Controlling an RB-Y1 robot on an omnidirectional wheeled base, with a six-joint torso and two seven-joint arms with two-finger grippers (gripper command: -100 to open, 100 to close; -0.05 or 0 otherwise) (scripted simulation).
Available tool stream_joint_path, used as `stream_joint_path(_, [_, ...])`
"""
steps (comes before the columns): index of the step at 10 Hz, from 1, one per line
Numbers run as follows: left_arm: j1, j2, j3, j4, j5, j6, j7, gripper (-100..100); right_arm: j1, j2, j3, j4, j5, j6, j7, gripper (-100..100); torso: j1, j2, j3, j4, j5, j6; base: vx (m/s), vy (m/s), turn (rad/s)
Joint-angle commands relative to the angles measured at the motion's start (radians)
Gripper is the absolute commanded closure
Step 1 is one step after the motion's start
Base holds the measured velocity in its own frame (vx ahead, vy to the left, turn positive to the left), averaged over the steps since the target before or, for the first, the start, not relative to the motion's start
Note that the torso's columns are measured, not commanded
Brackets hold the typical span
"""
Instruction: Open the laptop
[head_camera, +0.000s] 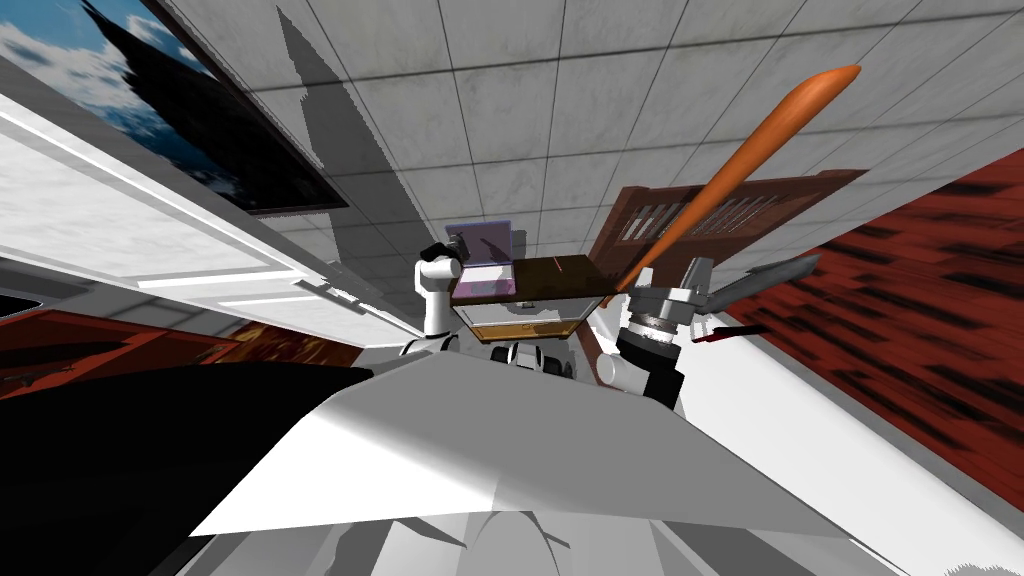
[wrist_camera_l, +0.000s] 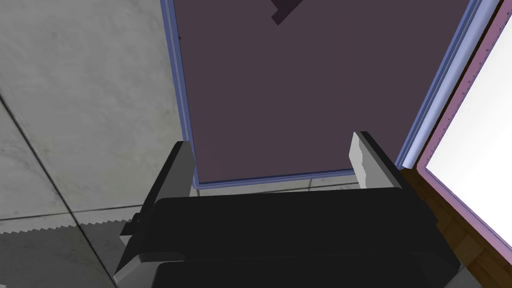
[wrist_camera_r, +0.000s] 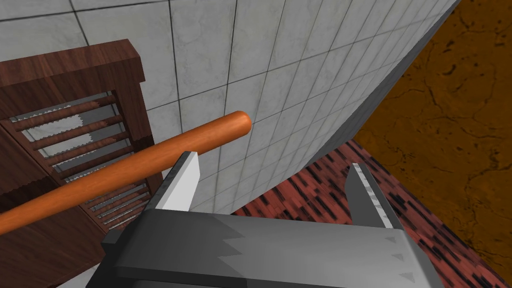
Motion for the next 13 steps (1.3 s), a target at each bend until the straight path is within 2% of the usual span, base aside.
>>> stream_joint_path(1, [-0.051,0.006,0.013,0.023,-0.005,0.078,-0.012,-100,0.0,0.0,0.0,0.0,0.0,0.0,0.0,0,0.0,-0.001,0.0,0.0,0.0,0.0,0.019,-0.051,0.008])
stream_joint_path(2, [-0.051,0.006,0.013,0.023,-0.005,0.084,-0.012,-100,0.0,0.0,0.0,0.0,0.0,0.0,0.0,0,0.001,-0.001,0.0,0.0,0.0,0.0,0.008,-0.016,-0.001])
stream_joint_path(3, [-0.094,0.011,0.024,0.043,-0.01,0.125,-0.023,-100,0.0,0.0,0.0,0.0,0.0,0.0,0.0,0,0.003,0.0,0.0,0.0,0.001,0.0,0.014,-0.035,0.011])
stream_joint_path(4, [-0.094,0.011,0.024,0.043,-0.01,0.141,-0.023,-100,0.0,0.0,0.0,0.0,0.0,0.0,0.0,0,0.001,-0.001,0.0,0.0,0.0,0.0,0.018,-0.043,0.014])
stream_joint_path(5, [-0.136,0.017,0.033,0.064,-0.015,0.176,-0.034,-100,0.0,0.0,0.0,0.0,0.0,0.0,0.0,0,-0.001,-0.001,0.0,0.0,0.0,0.0,0.021,-0.047,0.022])
stream_joint_path(6, [-0.136,0.017,0.033,0.064,-0.015,0.197,-0.034,-100,0.0,0.0,0.0,0.0,0.0,0.0,0.0,0,-0.001,-0.001,-0.001,0.0,0.0,0.0,0.016,-0.048,0.012])
stream_joint_path(7, [-0.178,0.023,0.042,0.084,-0.02,0.228,-0.046,-100,0.0,0.0,0.0,0.0,0.0,0.0,0.0,0,-0.001,0.0,0.0,0.0,0.0,0.0,0.024,-0.056,0.024])
stream_joint_path(8, [-0.178,0.023,0.042,0.084,-0.02,0.252,-0.046,-100,0.0,0.0,0.0,0.0,0.0,0.0,0.0,0,-0.001,-0.001,-0.001,0.0,0.0,0.0,0.021,-0.049,0.013])
stream_joint_path(9, [-0.218,0.029,0.05,0.104,-0.026,0.283,-0.058,-100,0.0,0.0,0.0,0.0,0.0,0.0,0.0,0,0.0,0.0,0.0,0.0,0.0,0.0,0.017,-0.051,0.028])
stream_joint_path(10, [-0.218,0.029,0.05,0.104,-0.026,0.305,-0.058,-100,0.0,0.0,0.0,0.0,0.0,0.0,0.0,0,0.0,0.0,0.0,0.0,0.0,0.0,0.019,-0.046,0.016])
stream_joint_path(11, [-0.257,0.035,0.058,0.123,-0.032,0.334,-0.069,-100,0.0,0.0,0.0,0.0,0.0,0.0,0.0,0,0.001,0.0,0.0,0.0,0.0,0.0,0.021,-0.039,0.021])
stream_joint_path(12, [-0.257,0.035,0.058,0.123,-0.032,0.356,-0.069,-100,0.0,0.0,0.0,0.0,0.0,0.0,0.0,0,0.001,-0.001,0.0,0.0,0.0,0.0,0.021,-0.039,0.014])
stream_joint_path(13, [-0.295,0.041,0.065,0.141,-0.038,0.386,-0.081,-100,0.0,0.0,0.0,0.0,0.0,0.0,0.0,0,0.0,-0.001,0.0,0.0,0.0,0.0,0.028,-0.049,0.025])
